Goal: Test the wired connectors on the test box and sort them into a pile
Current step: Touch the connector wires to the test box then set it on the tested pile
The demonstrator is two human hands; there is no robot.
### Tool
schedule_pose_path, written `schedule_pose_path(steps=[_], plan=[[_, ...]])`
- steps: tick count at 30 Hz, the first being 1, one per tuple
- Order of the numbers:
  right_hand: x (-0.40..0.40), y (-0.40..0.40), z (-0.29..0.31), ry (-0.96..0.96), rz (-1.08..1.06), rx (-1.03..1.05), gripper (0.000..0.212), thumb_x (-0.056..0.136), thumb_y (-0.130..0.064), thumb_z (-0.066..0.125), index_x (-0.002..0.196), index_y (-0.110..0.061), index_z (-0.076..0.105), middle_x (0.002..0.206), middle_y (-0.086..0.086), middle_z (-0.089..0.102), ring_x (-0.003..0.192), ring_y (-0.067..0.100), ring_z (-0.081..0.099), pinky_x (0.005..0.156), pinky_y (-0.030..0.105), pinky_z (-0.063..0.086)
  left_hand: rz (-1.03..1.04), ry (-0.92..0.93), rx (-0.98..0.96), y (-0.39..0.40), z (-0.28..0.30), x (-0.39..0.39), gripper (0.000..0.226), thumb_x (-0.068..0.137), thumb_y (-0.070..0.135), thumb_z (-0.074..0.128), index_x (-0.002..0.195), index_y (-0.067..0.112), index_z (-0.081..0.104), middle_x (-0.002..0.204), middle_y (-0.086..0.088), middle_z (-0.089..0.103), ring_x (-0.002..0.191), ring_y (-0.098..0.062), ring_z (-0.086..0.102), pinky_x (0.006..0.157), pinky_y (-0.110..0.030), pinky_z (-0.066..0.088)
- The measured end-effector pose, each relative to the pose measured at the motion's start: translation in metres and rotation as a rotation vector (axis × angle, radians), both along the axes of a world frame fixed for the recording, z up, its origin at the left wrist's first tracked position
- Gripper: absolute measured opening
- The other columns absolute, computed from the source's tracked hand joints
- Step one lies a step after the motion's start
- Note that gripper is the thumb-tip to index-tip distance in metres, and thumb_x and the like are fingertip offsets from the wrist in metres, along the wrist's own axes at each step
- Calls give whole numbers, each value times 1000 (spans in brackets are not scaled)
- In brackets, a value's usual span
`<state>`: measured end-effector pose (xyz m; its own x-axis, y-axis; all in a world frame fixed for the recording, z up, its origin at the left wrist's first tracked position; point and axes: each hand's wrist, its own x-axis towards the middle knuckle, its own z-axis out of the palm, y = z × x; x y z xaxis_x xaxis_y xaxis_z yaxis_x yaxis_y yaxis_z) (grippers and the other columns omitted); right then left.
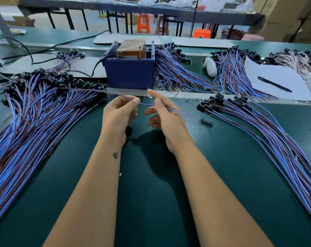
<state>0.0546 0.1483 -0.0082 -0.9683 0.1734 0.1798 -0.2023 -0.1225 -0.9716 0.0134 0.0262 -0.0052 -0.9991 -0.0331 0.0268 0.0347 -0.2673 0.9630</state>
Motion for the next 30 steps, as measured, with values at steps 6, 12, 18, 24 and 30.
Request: schedule_pose_path(steps=[6, 12, 18, 24, 30], plan=[[-8, 17, -3, -102, -292, -42, 23, 105, -12, 36, 96, -20, 55, 72, 1, 59, 55, 8, 52, 50, 17, 43, -522, 99, -107, 1, 3, 13, 22, 76, -6, 73, 76, 16, 76, 69, 2, 71, 65, -4, 63, 70, -15, 52], [-12, 35, -4, -162, -362, -46, 16, 102, -12, 38, 96, -22, 48, 55, -6, 39, 41, 4, 34, 43, 19, 31, -736, 107, -313, 7, 4, 18, 44, 91, -10, 55, 82, 24, 80, 90, 3, 76, 87, -8, 70, 84, -21, 56], [-4, 43, -6, -204, -349, 614, 23, 100, -30, 43, 88, -16, 56, 67, -6, 52, 61, 12, 46, 55, 31, 33, -583, 8, -219, 10, 6, 20, 37, 96, -3, 44, 89, 17, 75, 84, -1, 73, 78, -11, 69, 74, -21, 57], [21, 94, 3, -247, -444, 1036, 22, 101, -35, 41, 94, -21, 57, 76, -5, 57, 77, 24, 52, 57, 32, 32, -560, -15, -235, 12, 7, 20, 31, 98, 1, 45, 94, 13, 72, 83, -2, 73, 77, -12, 68, 73, -21, 57], [42, 150, 18, -354, -611, 1246, 20, 101, -34, 42, 99, -27, 61, 90, 0, 64, 81, 26, 53, 62, 33, 35, -551, -20, -237, 14, 7, 20, 26, 99, 6, 47, 98, 14, 71, 82, -2, 73, 77, -12, 69, 73, -21, 58]])
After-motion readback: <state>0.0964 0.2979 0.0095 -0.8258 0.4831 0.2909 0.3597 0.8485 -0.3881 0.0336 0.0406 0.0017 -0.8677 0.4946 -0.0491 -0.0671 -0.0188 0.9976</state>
